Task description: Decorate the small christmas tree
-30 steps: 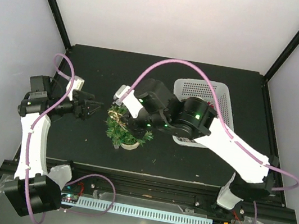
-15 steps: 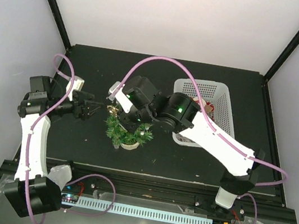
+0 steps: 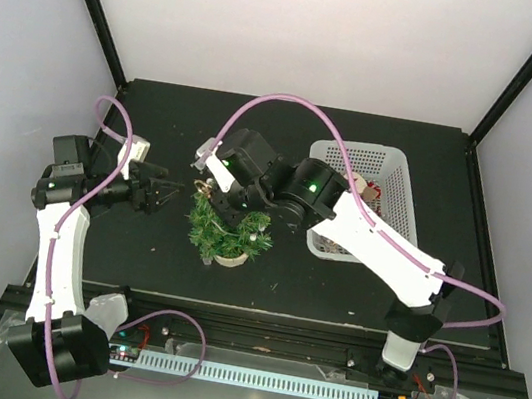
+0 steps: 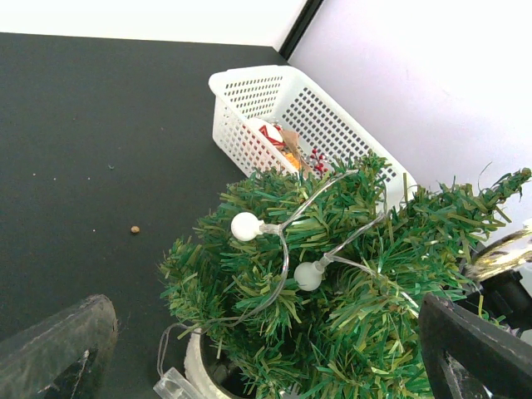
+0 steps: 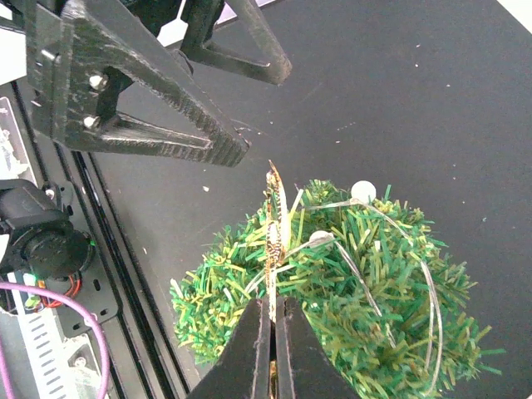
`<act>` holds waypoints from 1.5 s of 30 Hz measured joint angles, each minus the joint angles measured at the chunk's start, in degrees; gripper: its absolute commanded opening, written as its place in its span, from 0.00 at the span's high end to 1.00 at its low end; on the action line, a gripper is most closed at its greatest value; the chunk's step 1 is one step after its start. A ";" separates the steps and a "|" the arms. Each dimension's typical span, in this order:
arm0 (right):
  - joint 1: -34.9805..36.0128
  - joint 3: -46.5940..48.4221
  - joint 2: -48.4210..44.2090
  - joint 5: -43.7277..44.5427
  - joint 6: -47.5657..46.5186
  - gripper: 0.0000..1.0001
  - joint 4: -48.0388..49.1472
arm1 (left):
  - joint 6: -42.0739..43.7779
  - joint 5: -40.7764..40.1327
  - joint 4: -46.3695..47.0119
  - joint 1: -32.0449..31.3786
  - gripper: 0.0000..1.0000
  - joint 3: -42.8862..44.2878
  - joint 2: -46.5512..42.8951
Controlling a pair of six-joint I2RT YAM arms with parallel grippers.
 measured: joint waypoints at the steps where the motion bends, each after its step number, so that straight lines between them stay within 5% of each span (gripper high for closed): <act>1: -0.04 0.00 0.31 0.00 0.02 0.99 0.13 | 0.00 0.00 0.00 0.00 0.01 0.00 0.00; 32: -0.87 0.02 5.40 0.00 2.71 0.99 0.76 | -1.29 -0.66 1.40 0.26 0.01 -0.13 -1.49; 45: -0.90 0.00 5.40 0.15 3.63 0.78 -0.26 | -1.44 -0.68 1.44 0.26 0.01 -0.13 -1.49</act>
